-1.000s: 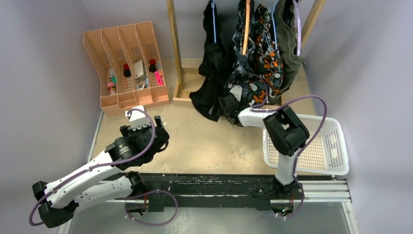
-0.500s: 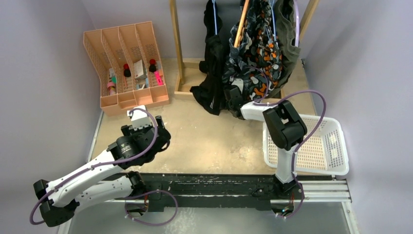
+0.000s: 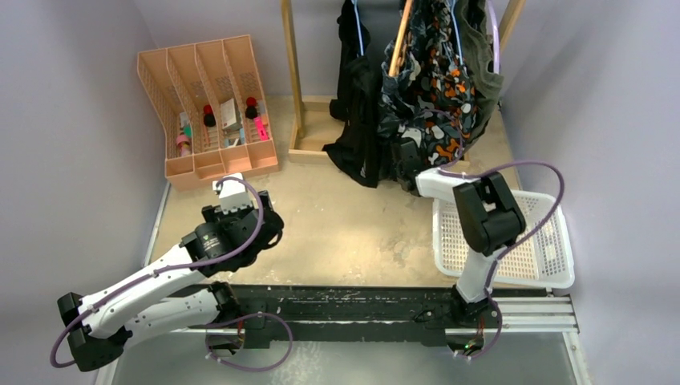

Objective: Remove the shorts from the hanger
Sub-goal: Move the clothes rod to the center of the board.

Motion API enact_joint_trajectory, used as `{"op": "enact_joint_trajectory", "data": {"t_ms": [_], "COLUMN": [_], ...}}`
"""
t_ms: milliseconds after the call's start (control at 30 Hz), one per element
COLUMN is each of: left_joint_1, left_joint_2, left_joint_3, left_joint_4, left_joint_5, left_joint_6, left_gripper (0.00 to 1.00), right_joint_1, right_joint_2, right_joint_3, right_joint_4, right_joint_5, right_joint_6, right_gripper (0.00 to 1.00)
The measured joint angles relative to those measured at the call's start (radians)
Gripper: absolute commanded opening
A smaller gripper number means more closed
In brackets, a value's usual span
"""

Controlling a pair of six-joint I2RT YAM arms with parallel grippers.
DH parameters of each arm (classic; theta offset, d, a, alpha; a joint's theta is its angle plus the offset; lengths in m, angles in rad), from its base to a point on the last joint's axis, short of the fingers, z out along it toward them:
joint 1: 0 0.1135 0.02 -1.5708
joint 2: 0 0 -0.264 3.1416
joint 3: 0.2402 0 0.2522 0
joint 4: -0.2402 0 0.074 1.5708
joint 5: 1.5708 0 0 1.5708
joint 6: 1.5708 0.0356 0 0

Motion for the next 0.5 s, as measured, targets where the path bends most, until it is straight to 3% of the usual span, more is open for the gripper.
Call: {"op": "enact_joint_trajectory", "data": {"t_ms": [167, 500], "left_joint_1": [0.0, 0.0], "left_joint_2": [-0.001, -0.039], "left_joint_3": [0.0, 0.0], "left_joint_4": [0.0, -0.001], "left_joint_5": [0.005, 0.005], "left_joint_6": [0.0, -0.001], "left_gripper": [1.0, 1.0], "right_joint_1": [0.022, 0.239], "right_joint_2": [-0.169, -0.481], "right_joint_3": [-0.093, -0.182], "right_joint_4": [-0.011, -0.098], "right_joint_5": [0.0, -0.089], "right_joint_6": [0.001, 0.055], "right_gripper": [0.85, 0.9]}}
